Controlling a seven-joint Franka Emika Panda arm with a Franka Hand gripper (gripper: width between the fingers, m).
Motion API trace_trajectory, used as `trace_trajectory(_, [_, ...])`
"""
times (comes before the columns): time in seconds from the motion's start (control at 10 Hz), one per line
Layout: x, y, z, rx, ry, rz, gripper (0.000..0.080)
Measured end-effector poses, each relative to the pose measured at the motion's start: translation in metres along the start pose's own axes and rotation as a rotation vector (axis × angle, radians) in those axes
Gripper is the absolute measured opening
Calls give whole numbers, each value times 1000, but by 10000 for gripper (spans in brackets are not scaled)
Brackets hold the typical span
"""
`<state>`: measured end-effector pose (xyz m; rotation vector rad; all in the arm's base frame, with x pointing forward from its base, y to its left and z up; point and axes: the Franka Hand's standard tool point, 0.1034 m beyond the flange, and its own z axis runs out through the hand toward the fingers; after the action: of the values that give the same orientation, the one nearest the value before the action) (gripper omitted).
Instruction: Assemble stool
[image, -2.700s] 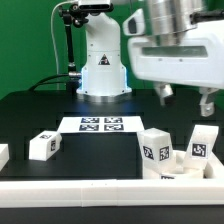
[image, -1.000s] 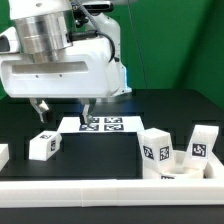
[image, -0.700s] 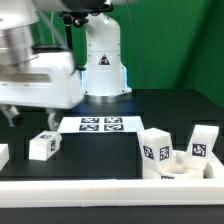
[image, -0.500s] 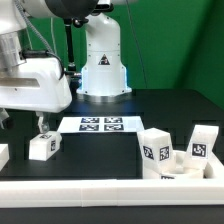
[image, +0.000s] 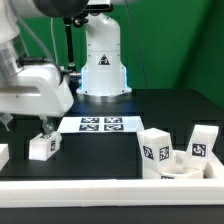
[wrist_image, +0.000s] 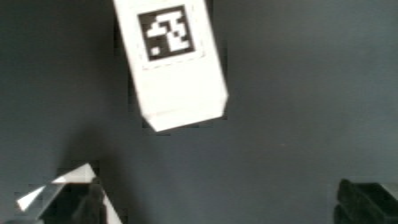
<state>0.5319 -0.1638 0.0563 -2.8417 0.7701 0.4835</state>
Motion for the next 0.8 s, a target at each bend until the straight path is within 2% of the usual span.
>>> trace_trajectory(0.1, [-8, -1, 0, 9, -96, 1, 649])
trace_trajectory(0.3, [-5, 2, 2, 12, -212, 2, 649])
trace_trajectory(0.5, [-14, 7, 8, 15, -371, 8, 649])
trace_trajectory(0.7, [-16, 13, 13, 13, -501, 12, 649])
trace_trajectory(0.8, [-12, 15, 17, 9, -513, 11, 649])
